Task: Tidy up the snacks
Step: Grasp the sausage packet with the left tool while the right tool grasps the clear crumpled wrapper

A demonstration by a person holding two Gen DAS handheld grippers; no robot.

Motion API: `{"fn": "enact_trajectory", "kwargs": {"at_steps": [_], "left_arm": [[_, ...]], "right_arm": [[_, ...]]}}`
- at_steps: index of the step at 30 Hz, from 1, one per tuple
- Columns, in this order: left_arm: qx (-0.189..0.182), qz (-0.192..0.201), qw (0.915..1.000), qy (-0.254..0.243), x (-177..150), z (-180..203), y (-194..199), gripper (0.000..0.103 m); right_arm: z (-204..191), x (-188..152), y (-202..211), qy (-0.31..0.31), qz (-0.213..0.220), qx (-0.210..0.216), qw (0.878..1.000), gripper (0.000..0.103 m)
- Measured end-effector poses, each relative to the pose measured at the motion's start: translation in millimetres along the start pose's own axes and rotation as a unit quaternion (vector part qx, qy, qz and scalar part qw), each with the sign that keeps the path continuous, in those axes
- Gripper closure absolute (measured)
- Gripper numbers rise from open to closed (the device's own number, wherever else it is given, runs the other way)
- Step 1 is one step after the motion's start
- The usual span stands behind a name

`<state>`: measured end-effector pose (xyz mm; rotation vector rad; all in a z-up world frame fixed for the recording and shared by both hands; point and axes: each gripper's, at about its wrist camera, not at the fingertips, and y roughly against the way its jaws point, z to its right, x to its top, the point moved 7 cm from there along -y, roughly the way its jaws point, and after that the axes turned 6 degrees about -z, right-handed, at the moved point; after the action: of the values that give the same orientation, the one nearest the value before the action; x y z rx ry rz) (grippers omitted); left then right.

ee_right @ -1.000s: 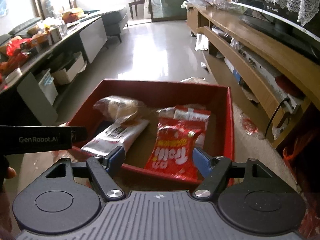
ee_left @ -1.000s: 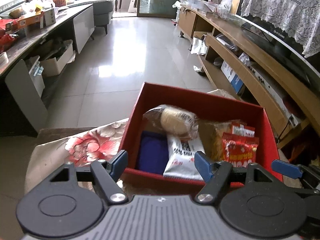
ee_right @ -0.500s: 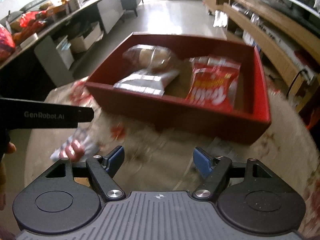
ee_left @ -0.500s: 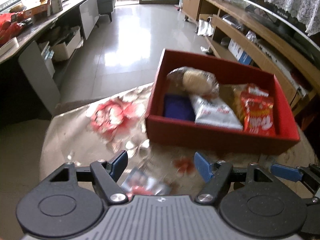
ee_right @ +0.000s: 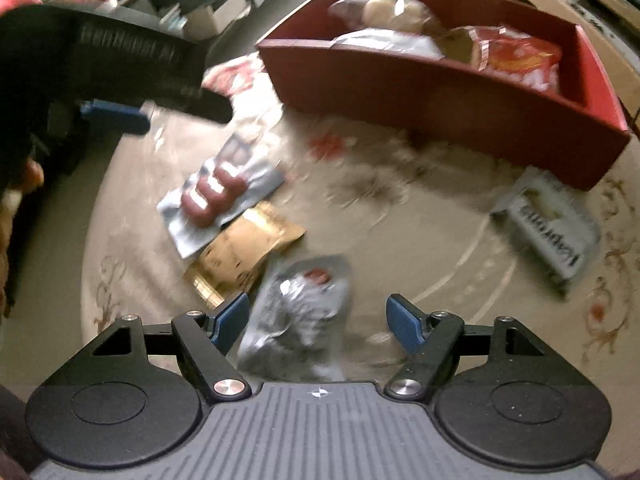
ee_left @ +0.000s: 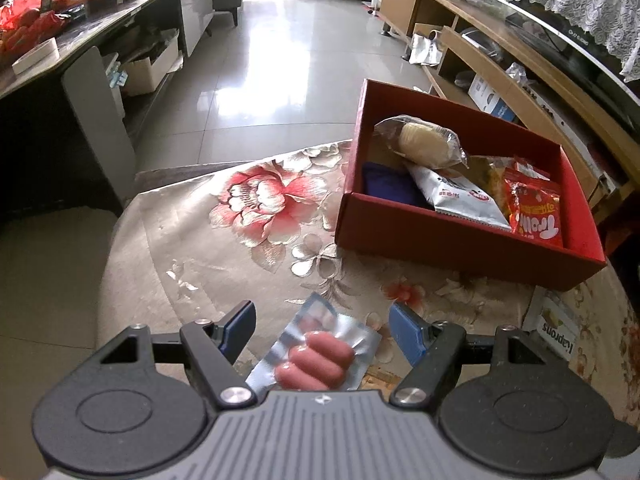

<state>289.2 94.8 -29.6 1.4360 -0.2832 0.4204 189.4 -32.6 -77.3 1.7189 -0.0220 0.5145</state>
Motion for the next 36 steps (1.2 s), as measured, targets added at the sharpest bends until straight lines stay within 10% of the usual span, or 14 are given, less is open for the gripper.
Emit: {"fn": "enact_trajectory", "kwargs": {"at_steps": [4, 11, 23, 30, 36], "left_arm": [[-0.002, -0.006, 1.0, 0.004, -3, -6, -2, 0.026], [0.005, -0.042, 0.9991, -0.003, -14, -11, -20, 0.026], [0.031, -0.081, 0.995, -0.051, -25, 0, -62, 0.018], [0.034, -0.076, 0.9943, -0.066, -30, 7, -59, 0.028], [0.03, -0.073, 0.9955, -0.053, -43, 12, -43, 0.044]], "right_arm": [[-10, -2, -5, 0.031, -0.001, -0.027, 0.999, 0.02], [-2, -8, 6, 0.059, -0.002, -0.036, 0.998, 0.047], [24, -15, 17, 0.044, -0.008, -0.036, 0.998, 0.05], [15, -16, 7, 0.057, -0.008, -0.042, 0.997, 0.038], [16, -18, 18, 0.067, 0.001, -0.046, 0.997, 0.051]]}}
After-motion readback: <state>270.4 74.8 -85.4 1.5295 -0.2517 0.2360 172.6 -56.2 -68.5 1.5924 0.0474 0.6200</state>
